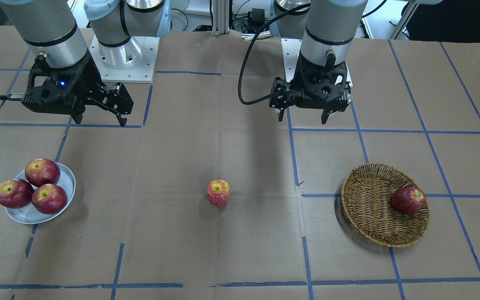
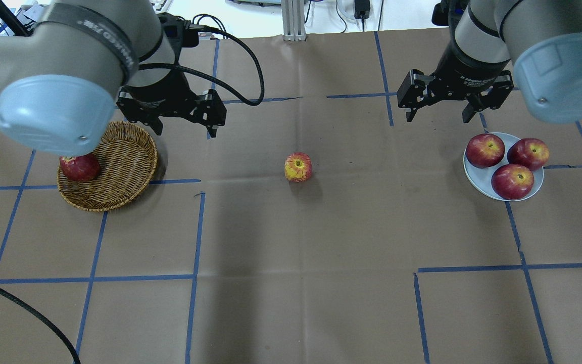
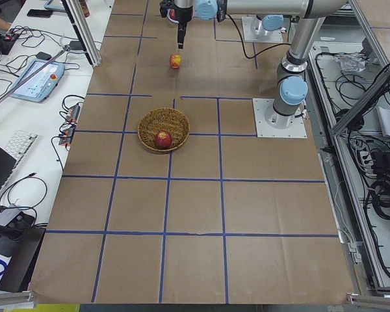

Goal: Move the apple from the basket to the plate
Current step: 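Retract the left gripper toward the basket while the right gripper reaches for the apple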

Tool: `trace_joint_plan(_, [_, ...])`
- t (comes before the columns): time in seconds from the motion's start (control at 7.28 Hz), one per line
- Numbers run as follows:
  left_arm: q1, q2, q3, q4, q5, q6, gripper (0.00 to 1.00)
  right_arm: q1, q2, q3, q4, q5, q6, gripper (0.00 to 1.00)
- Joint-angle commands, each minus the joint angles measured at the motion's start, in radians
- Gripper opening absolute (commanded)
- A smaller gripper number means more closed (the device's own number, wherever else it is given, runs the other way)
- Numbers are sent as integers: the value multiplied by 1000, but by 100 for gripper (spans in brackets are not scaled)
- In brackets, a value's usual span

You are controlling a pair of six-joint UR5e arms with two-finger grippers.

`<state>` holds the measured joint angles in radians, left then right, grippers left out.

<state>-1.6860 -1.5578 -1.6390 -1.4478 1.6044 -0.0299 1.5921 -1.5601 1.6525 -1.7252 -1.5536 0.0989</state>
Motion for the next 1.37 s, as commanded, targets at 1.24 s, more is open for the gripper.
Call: trace_joint_plan(1.24, [157, 85, -61, -91, -9, 134, 99, 375, 552, -13, -601, -60, 374, 100])
